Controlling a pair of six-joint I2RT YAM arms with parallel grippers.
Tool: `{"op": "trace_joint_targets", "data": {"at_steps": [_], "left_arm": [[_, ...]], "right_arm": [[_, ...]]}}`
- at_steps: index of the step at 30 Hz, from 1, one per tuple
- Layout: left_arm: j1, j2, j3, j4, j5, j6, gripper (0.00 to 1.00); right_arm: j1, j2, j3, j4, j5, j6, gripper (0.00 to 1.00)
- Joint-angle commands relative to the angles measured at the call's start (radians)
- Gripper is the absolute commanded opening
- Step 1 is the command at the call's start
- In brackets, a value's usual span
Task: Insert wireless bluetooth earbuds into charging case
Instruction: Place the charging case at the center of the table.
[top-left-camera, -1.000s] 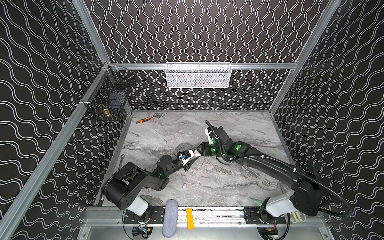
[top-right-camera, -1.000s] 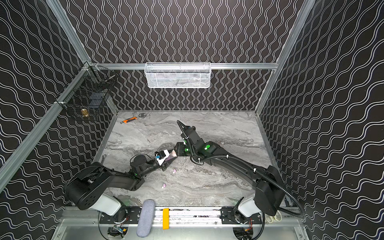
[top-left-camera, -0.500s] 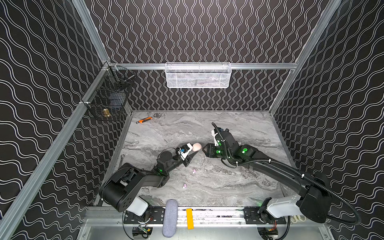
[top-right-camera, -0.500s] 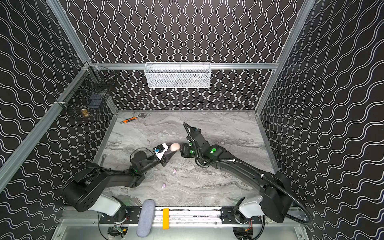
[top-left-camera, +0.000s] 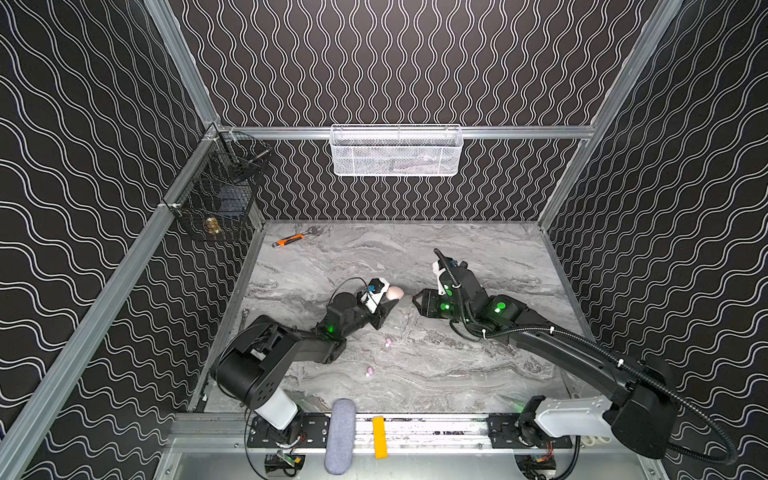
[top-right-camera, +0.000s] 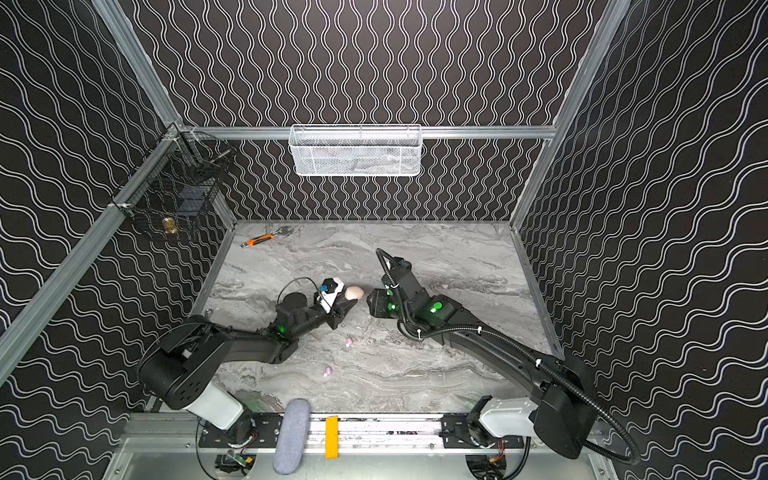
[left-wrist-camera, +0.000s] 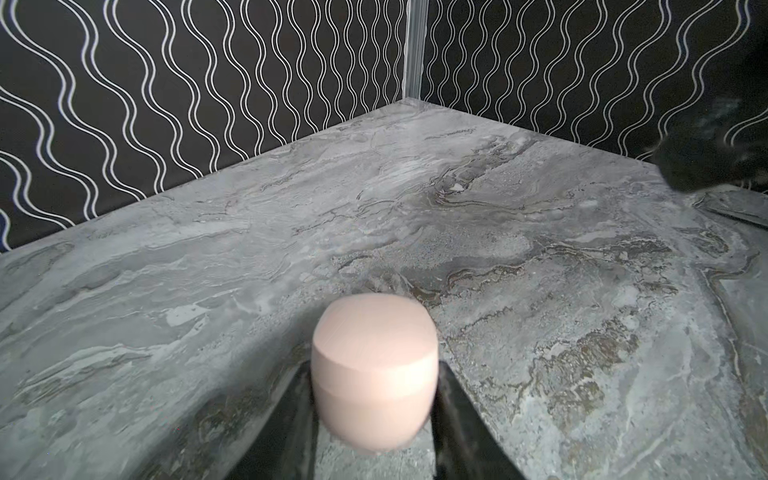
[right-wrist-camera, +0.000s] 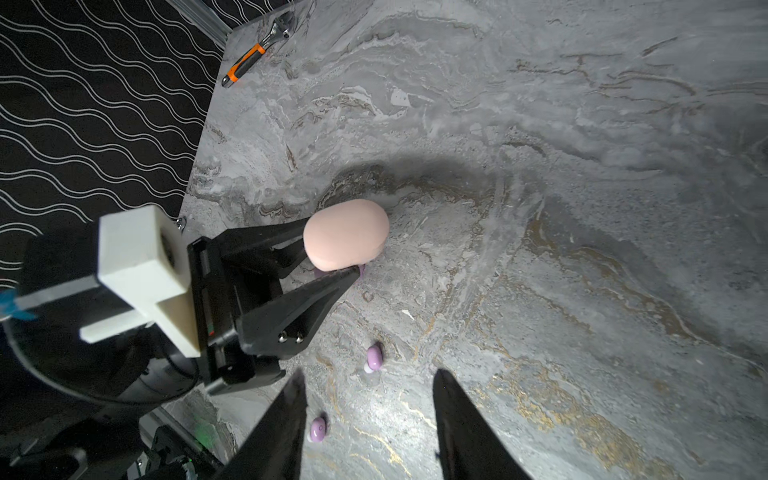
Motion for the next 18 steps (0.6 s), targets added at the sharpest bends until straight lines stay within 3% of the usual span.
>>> {"op": "trace_joint_targets", "data": {"at_steps": [1, 9, 18], "left_arm": [[-0.016, 0.036, 0.044, -0.005, -0.014, -0.027, 0.37], [-0.12, 0.187, 0.152, -0.005, -0.067, -0.067, 0.36], [-0.136, 0.297, 0.268, -0.06, -0.12, -0.115, 0.35]], "right_arm": [[-0.016, -0.03, -0.018, 0.01, 0.013, 0.019, 0.51], [-0.06, -0.136, -0.119, 0.009, 0.012, 0.038, 0.51], [-0.071, -0.226, -0.209, 0.007, 0.014, 0.063, 0.52]]}}
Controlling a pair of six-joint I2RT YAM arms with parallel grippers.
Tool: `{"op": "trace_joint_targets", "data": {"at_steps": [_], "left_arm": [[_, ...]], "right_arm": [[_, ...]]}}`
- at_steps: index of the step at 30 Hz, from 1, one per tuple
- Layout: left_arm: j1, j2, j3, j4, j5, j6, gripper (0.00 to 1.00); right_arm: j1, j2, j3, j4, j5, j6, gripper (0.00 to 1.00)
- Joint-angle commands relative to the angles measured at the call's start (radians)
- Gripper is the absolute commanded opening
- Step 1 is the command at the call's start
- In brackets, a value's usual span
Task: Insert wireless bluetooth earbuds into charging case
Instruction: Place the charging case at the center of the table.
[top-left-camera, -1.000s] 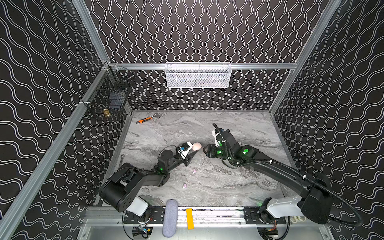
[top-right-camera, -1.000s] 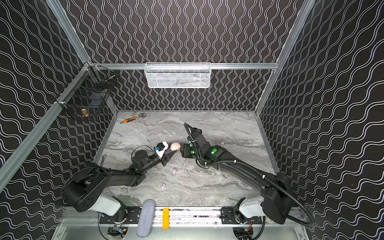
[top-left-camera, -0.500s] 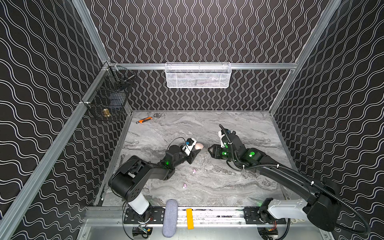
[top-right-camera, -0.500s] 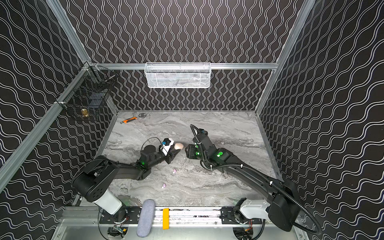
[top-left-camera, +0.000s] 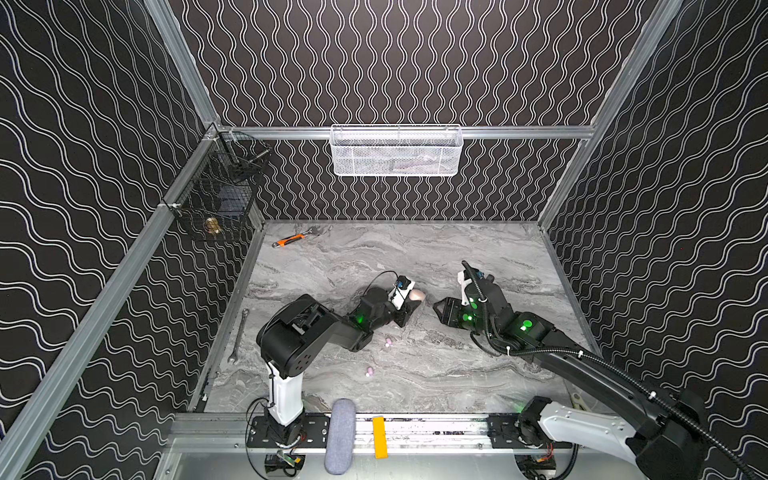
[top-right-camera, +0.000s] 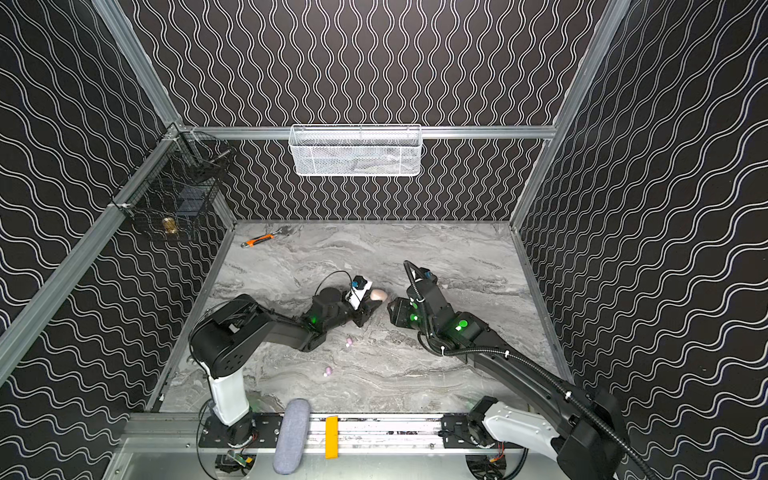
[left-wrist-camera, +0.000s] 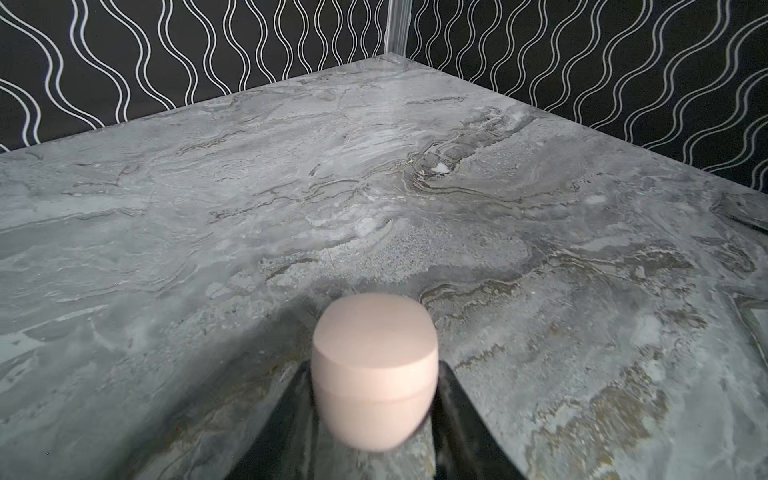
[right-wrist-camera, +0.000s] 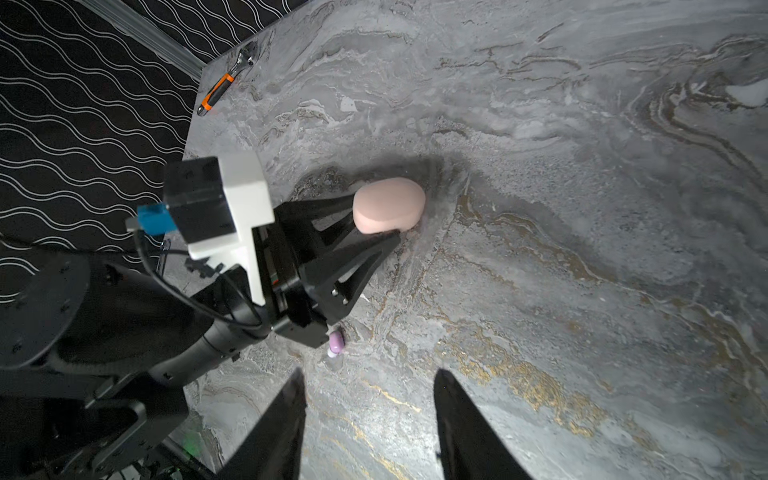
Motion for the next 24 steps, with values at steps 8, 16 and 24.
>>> {"op": "trace_joint_targets", "data": {"at_steps": [8, 16, 24], "left_arm": [[-0.006, 0.073, 0.116, -0.138, -0.083, -0.065, 0.35], [-0.004, 0.11, 0.168, -0.21, -0.13, -0.055, 0.35], [0.004, 0.124, 0.203, -0.279, -0.171, -0.071, 0.38]], "right_arm": [[-0.006, -0.03, -0.027, 0.019, 0.003, 0.022, 0.52], [-0.007, -0.048, -0.041, 0.022, -0.005, 0.026, 0.52], [-0.008, -0.053, -0.039, 0.015, -0.012, 0.024, 0.52]]}}
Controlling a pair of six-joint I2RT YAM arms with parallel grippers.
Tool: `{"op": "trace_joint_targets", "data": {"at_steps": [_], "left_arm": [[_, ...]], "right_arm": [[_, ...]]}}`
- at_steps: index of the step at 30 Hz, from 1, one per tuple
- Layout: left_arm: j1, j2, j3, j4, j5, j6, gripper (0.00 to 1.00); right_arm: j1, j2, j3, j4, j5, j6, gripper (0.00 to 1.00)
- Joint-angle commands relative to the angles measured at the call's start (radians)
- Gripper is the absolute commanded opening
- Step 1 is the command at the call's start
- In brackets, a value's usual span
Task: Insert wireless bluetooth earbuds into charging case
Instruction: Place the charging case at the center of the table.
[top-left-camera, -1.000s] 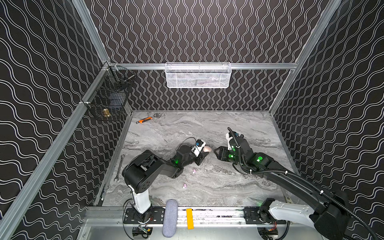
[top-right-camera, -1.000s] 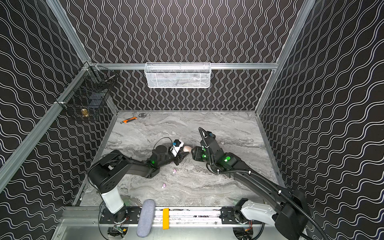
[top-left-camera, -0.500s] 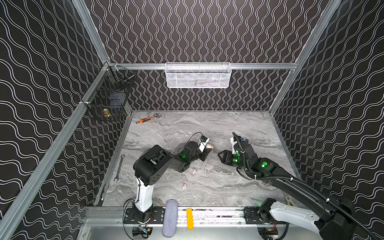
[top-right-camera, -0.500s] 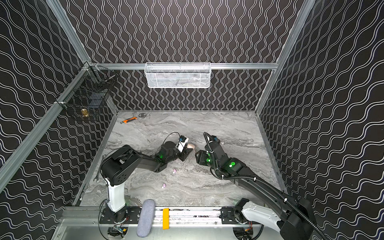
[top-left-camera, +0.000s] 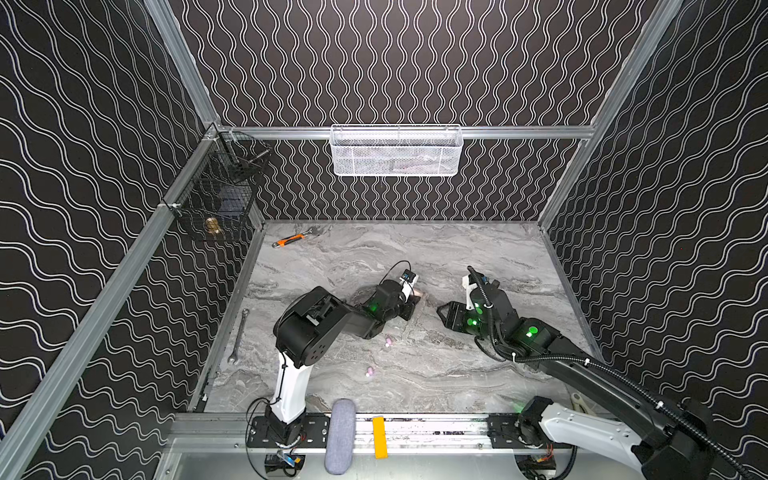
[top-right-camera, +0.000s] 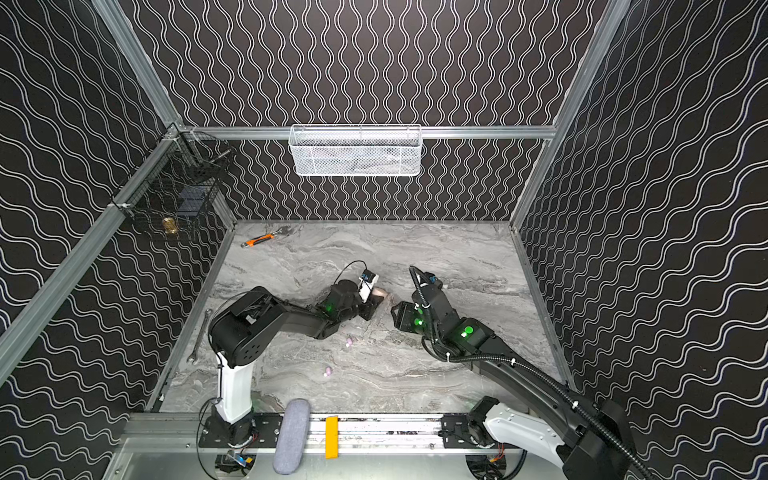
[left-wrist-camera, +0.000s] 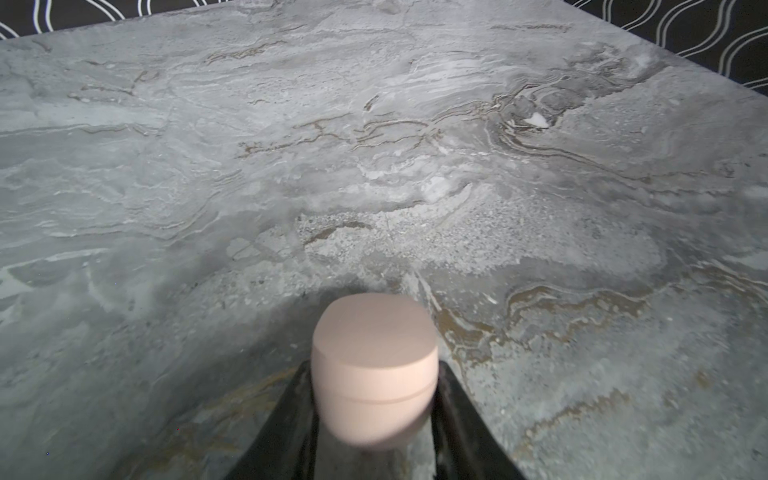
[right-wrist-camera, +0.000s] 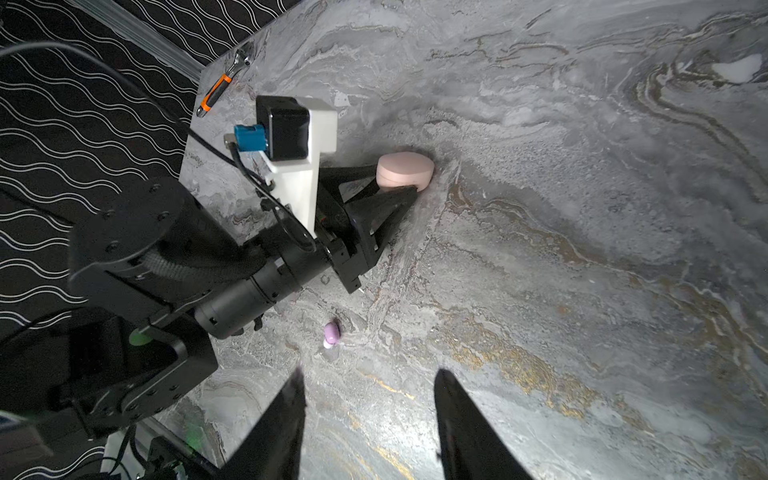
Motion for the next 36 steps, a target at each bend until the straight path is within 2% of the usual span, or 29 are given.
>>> {"op": "trace_joint_targets", "data": {"at_steps": [1, 16, 24, 32, 36], "left_arm": [[0.007, 0.008, 0.012, -0.019, -0.034, -0.019, 0.38], [0.054, 0.02, 0.084, -0.16, -0.057, -0.039, 0.39], [0.053, 0.02, 0.083, -0.203, -0.042, -0.055, 0.47], [0.053, 0.017, 0.077, -0.208, -0.034, -0.053, 0.49], [0.053, -0.001, 0.071, -0.207, -0.03, -0.055, 0.57]], "right_arm": [[0.0, -0.003, 0.001, 0.014, -0.002, 0.006, 0.52], [0.0, -0.006, -0.002, 0.02, -0.004, 0.009, 0.52], [0.0, -0.033, -0.008, 0.008, 0.019, 0.016, 0.52], [0.0, -0.04, -0.009, 0.0, 0.02, 0.016, 0.52], [0.0, -0.034, -0.006, 0.003, 0.012, 0.011, 0.52]]}}
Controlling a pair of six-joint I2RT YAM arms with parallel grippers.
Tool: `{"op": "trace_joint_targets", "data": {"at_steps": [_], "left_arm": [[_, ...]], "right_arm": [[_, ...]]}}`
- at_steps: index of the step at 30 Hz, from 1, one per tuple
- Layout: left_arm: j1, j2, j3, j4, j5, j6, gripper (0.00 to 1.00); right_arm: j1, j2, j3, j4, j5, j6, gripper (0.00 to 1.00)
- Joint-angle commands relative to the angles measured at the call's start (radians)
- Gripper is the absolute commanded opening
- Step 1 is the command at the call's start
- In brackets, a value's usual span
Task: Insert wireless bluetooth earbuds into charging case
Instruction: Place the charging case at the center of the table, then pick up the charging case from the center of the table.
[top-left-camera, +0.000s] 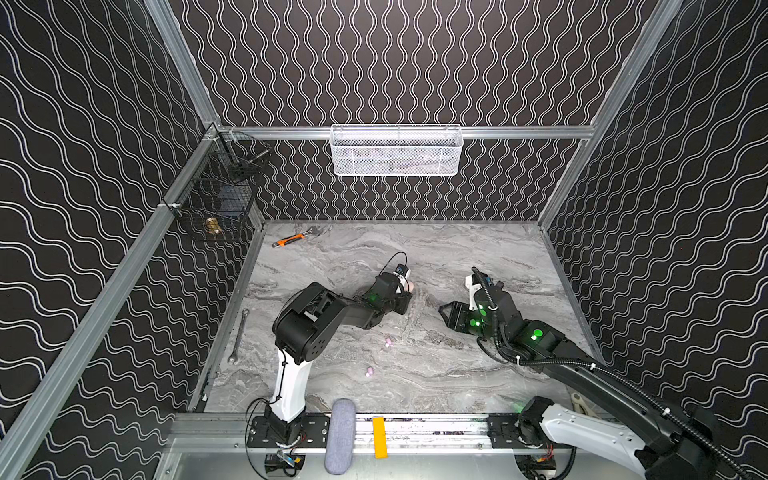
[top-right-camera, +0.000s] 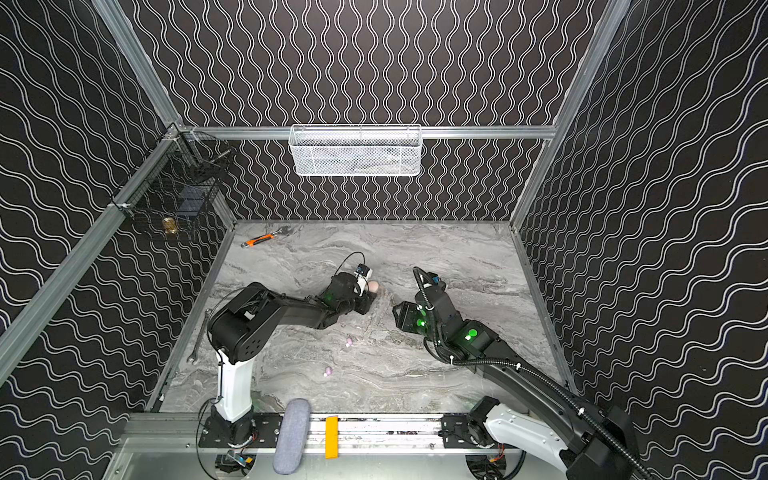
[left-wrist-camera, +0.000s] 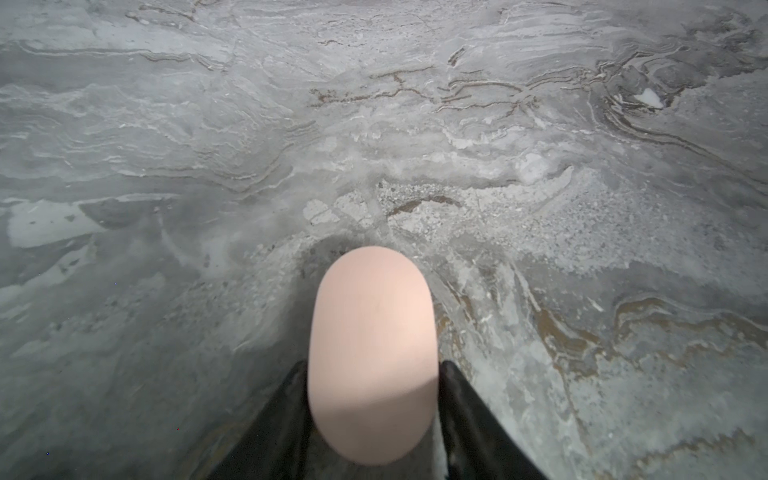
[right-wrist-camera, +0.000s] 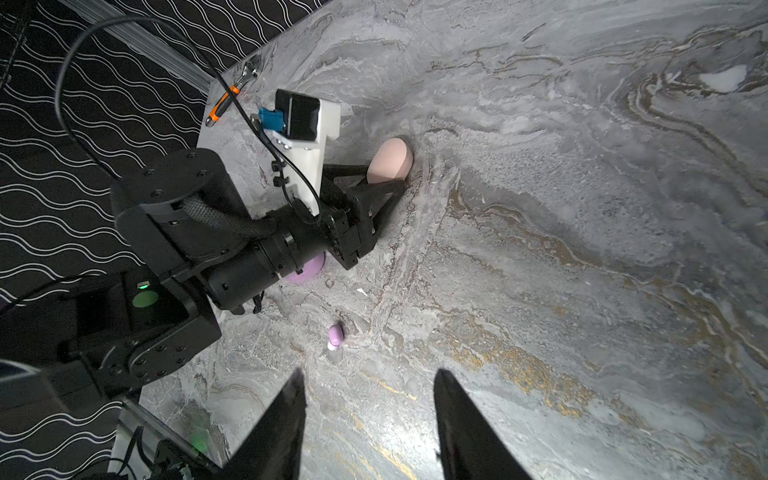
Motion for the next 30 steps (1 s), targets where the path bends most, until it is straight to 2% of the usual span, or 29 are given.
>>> {"op": "trace_joint_targets", "data": {"at_steps": [1, 7, 11, 16, 21, 30], "left_arm": [[0.0, -0.022, -0.007, -0.018, 0.007, -0.008, 0.59], [0.002, -0.092, -0.019, -0.018, -0.002, 0.003, 0.68], [0.006, -0.138, -0.029, -0.018, 0.005, 0.025, 0.68], [0.015, -0.219, -0.07, -0.018, 0.059, 0.044, 0.68], [0.022, -0.331, -0.121, -0.021, 0.134, 0.076, 0.68], [0.069, -0.496, -0.153, -0.125, 0.194, 0.183, 0.67]], "right_arm": [[0.0, 0.001, 0.002, 0.002, 0.0, 0.005, 0.52], [0.0, 0.009, -0.008, 0.021, -0.014, 0.002, 0.55], [-0.001, 0.018, -0.002, 0.024, -0.015, -0.005, 0.56], [0.0, 0.047, 0.031, -0.018, -0.004, -0.022, 0.57], [0.0, 0.067, 0.022, 0.018, -0.013, -0.027, 0.57], [0.006, 0.134, 0.039, 0.037, -0.039, -0.043, 0.56]]}}
